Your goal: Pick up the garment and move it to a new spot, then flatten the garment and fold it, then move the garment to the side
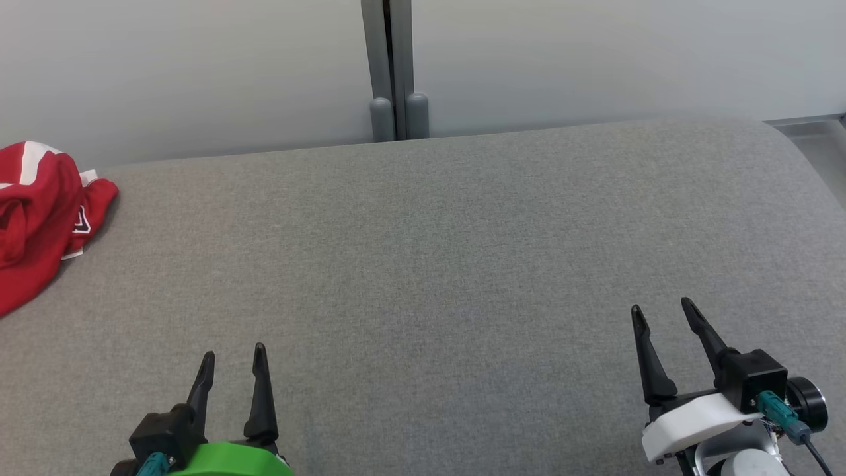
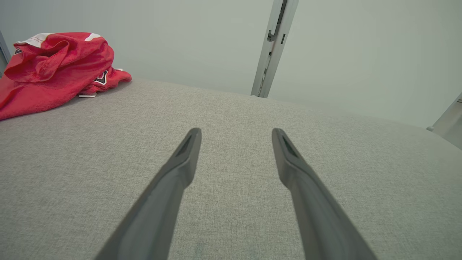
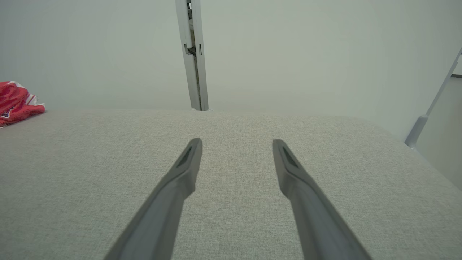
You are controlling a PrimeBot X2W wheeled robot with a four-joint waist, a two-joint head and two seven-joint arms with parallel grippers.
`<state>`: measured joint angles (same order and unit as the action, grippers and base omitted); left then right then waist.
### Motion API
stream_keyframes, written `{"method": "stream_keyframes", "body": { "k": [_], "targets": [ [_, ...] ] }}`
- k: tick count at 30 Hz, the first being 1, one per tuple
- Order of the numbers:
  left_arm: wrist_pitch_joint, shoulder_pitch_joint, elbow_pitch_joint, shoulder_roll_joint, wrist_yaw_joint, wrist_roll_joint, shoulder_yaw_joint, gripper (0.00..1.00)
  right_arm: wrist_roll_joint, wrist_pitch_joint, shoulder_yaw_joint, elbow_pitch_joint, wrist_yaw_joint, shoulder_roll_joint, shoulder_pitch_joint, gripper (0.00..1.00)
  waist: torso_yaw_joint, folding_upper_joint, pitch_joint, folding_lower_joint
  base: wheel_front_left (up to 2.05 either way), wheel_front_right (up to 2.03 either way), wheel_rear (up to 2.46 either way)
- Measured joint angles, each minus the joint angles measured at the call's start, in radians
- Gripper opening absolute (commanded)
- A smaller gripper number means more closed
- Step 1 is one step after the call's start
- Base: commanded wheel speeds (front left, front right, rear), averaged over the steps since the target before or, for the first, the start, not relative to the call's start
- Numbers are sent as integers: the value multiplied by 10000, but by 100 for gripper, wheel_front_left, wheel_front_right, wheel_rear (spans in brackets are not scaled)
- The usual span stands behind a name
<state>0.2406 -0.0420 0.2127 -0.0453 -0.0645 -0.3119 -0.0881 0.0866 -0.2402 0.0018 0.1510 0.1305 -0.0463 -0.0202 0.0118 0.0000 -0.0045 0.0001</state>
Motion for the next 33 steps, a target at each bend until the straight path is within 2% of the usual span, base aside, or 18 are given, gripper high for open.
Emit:
{"method": "stream_keyframes", "body": {
  "k": [12,33],
  "targets": [
    [221,-75,46,-10,27,688,-113,100,-807,-217,69,-67,0,-8,16,100,66,0,-11,0,0,0,0],
    [236,-81,138,-12,21,688,-178,100,-794,-217,-52,-109,2,-15,98,100,236,0,24,0,0,0,0]
  ]
}}
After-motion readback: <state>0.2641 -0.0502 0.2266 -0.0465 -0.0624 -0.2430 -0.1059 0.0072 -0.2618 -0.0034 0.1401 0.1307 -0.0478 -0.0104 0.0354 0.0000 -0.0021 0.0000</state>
